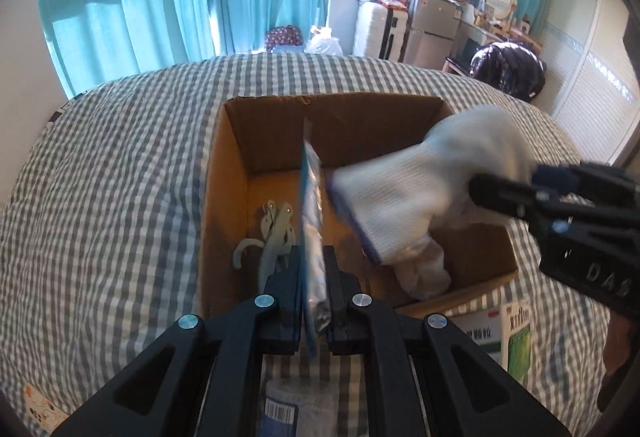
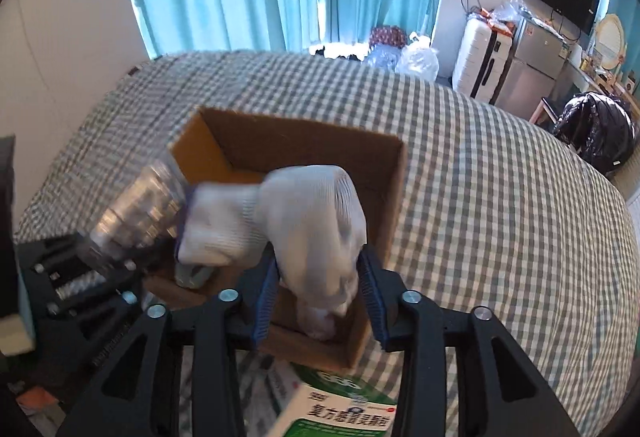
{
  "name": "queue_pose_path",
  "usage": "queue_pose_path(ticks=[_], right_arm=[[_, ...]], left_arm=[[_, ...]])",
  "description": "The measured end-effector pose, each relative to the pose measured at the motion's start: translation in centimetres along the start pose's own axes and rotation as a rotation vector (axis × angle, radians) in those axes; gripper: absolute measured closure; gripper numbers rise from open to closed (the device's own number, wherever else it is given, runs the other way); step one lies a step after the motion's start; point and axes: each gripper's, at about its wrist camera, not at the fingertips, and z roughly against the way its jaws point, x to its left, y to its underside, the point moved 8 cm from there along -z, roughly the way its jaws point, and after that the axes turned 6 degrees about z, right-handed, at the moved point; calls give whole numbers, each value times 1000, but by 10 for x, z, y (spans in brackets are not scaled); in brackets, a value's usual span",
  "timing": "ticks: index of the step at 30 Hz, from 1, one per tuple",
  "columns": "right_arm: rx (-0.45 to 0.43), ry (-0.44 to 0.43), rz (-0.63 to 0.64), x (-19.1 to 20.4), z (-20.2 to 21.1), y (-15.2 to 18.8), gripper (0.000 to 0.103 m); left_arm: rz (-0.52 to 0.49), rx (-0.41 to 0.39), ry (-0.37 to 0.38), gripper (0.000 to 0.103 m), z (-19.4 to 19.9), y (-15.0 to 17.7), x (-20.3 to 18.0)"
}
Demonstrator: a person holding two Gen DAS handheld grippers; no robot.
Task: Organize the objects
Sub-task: 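Carry blister pack and socks into the box and open both tools, then move both tools toward the medicine box and cotton-swab jar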
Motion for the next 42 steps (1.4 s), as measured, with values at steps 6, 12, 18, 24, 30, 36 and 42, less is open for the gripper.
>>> queue_pose_path(ticks=[6,12,18,24,30,36,42], right_arm=[[-112,-1,-39,6,32,-21,24],[-188,60,-63,0,74,-35,11],[-276,89,-134,-1,135,-25,0],[-285,113,-141,-4,189,-6,0],[-315,152,-96,3,238,13,0],[-333,118,-100,18,264,25,0],[-350,125,-91,26,271,39,0]], left_arm=[[3,-28,-2,43,27,-1,9],[4,-86,-25,34,67,-14,15],[31,-182,-36,16,127,-18,23],[83,-271,-45,1,188,-14,24],[109,-326,-57,0,230,-2,25],[93,-350,-62,0,256,10,21],[78,-380,-88,0,267,25,15]])
